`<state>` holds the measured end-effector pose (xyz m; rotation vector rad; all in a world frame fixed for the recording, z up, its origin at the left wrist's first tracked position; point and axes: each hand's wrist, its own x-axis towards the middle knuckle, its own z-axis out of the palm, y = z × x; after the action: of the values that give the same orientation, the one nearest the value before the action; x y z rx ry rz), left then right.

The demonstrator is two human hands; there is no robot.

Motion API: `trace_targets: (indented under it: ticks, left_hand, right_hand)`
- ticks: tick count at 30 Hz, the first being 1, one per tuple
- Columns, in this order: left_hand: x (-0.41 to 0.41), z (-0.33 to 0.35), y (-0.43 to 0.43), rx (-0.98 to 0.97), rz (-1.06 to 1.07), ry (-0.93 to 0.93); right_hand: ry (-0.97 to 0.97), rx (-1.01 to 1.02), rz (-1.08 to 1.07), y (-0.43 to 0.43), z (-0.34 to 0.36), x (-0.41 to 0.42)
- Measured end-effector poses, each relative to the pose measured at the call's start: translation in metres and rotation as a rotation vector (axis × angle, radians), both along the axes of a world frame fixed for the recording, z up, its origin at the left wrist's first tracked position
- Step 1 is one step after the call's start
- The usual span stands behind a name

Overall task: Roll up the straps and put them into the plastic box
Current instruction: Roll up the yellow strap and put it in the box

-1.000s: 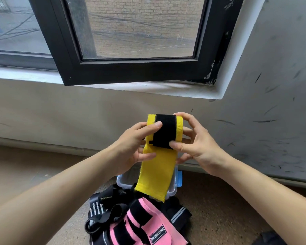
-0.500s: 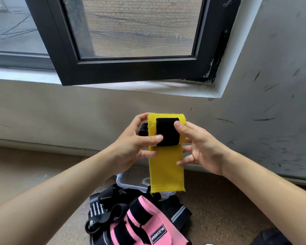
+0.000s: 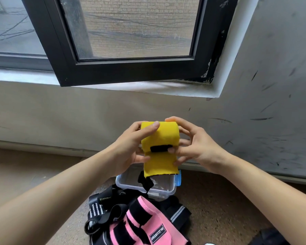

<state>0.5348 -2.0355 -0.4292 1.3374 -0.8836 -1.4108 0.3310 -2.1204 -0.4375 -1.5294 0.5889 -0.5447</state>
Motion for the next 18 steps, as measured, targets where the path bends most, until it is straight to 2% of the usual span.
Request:
trace_targets:
  ticks: [3,10,15,18]
  left_hand:
    - [0.0030,0.0000,0.0007,-0.052,0.039,0.014]
    - [0.0063,-0.0040,0.0001,-0.164,0.037,0.058]
    - [0.0066,-0.0075,-0.0002,-0.190,-0.009,-0.015]
    - [0.0077,-0.0085,0.0000,-0.136,-0.046,-0.091]
  right_hand:
    - [0.038,-0.041,0.010,0.0018,0.0012,0.0007]
    - [0.083,0.205,-0.018,0.0031,0.0058,0.0050]
    - [0.028,0.214,-0.081,0.0049,0.0041,0.0057]
    - [-0.004,0.236,-0.073,0.0039,0.0031,0.0039]
